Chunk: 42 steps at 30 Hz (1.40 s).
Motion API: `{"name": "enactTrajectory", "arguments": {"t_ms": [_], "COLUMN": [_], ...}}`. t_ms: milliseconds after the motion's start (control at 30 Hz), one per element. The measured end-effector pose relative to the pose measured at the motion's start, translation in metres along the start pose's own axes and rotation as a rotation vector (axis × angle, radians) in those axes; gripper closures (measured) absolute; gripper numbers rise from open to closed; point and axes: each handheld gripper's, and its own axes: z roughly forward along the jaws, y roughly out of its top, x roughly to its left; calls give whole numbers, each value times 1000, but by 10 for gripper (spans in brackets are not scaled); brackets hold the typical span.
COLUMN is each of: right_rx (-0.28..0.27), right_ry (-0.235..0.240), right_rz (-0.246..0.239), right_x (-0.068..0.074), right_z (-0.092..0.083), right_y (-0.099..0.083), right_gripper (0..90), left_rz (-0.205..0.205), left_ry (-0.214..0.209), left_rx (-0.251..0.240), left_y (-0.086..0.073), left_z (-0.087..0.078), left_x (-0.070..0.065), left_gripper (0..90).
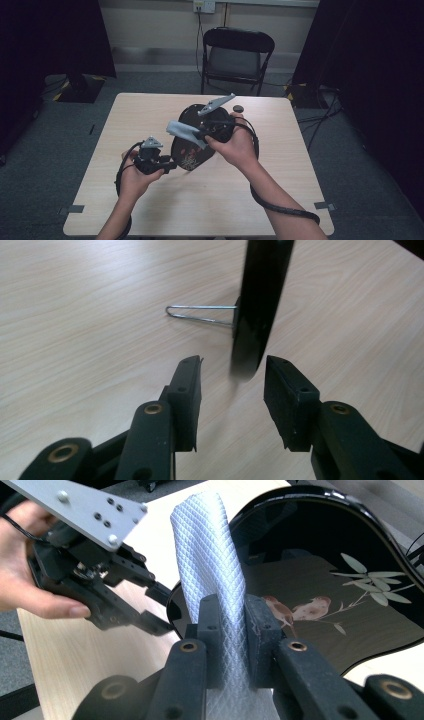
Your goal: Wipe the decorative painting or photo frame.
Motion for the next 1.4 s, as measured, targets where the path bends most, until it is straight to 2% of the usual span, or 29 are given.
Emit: {"name": "enactTrajectory", "arguments": {"t_ms": [133, 200, 267, 333, 433, 800, 967, 1067, 1133, 1400], "right_rx": [-10, -14, -20, -27, -34, -104, -106, -107, -110, -122], "right_ry": [-13, -21, -31, -42, -61, -149, -181, -187, -202, -235], "right_rz": [5, 9, 16, 25, 42, 99, 118, 136, 133, 173], "right_x": [0, -1, -3, -5, -10, -31, -41, -45, -48, -57], "right_z": [-2, -4, -5, -7, -7, -15, -17, -17, -16, -14], "right_y": [3, 4, 6, 7, 9, 18, 15, 13, 11, 8], "right_gripper": [799, 799, 799, 799, 799, 799, 799, 799, 799, 799], "left_rz": [18, 26, 36, 21, 14, 19, 27, 19, 30, 33], "left_ry": [0, -9, 8, -4, -18, -25, -31, -28, -32, -42], "left_rx": [-6, -5, -11, -5, -7, -3, 9, 0, 8, 8], "left_y": [4, 6, 7, 8, 8, 10, 10, 9, 9, 7], "left_z": [4, 5, 6, 6, 8, 9, 8, 7, 6, 4], "left_x": [-3, -4, -4, -3, -2, -1, 0, -1, 0, -1], "left_gripper": [622, 688, 723, 771, 778, 787, 788, 788, 788, 789]}}
